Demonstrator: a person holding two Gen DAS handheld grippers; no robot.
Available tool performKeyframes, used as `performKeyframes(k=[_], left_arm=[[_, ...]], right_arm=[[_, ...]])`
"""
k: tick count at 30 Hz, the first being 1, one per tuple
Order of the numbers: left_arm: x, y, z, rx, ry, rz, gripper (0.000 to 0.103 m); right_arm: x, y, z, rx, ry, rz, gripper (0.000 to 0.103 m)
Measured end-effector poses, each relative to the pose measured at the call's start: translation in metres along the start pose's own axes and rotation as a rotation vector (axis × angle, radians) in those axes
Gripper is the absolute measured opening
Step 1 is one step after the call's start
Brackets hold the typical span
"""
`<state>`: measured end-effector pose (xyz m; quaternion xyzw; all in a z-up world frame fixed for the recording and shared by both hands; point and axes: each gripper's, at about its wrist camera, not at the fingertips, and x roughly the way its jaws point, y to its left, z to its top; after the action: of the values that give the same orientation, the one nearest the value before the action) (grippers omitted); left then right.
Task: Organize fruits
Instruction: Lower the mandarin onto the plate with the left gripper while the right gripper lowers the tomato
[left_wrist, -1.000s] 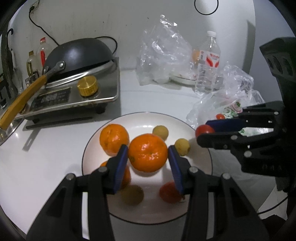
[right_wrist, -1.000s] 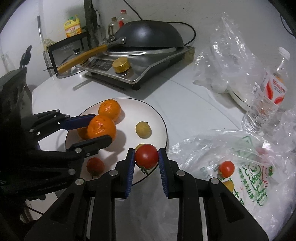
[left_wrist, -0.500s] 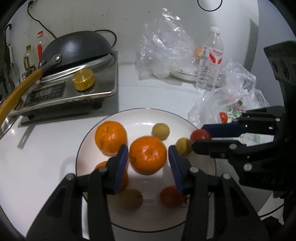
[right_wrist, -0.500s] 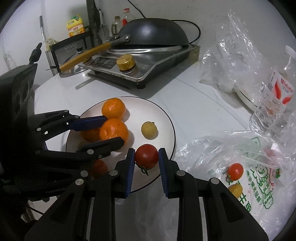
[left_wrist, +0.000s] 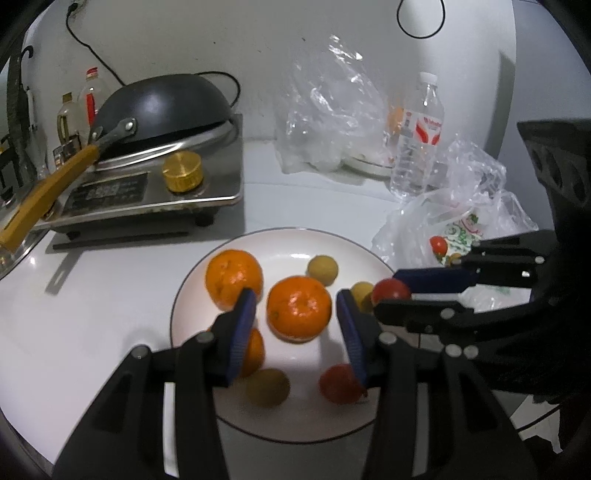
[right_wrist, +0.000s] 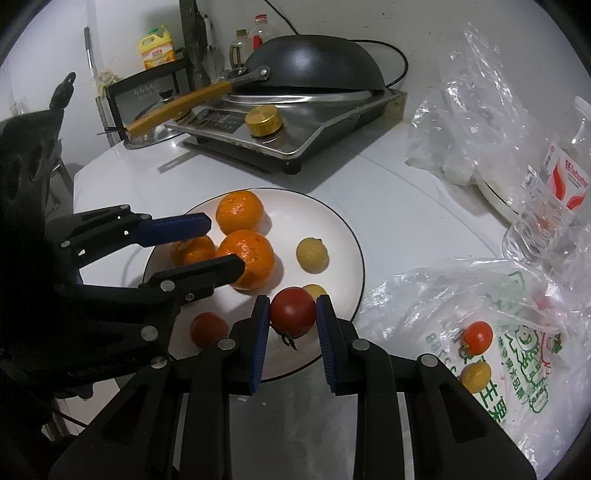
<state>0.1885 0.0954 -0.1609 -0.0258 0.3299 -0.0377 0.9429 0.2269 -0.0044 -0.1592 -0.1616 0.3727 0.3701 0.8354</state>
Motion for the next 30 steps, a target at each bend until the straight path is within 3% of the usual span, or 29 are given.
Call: performKeyframes(k=[30], left_arm=[[-0.018, 0.017, -0.014, -0.038, -0.014, 0.019, 0.047]], right_arm=[[0.019, 0.013, -0.009, 0.031, 0.076, 0.011, 0.027]])
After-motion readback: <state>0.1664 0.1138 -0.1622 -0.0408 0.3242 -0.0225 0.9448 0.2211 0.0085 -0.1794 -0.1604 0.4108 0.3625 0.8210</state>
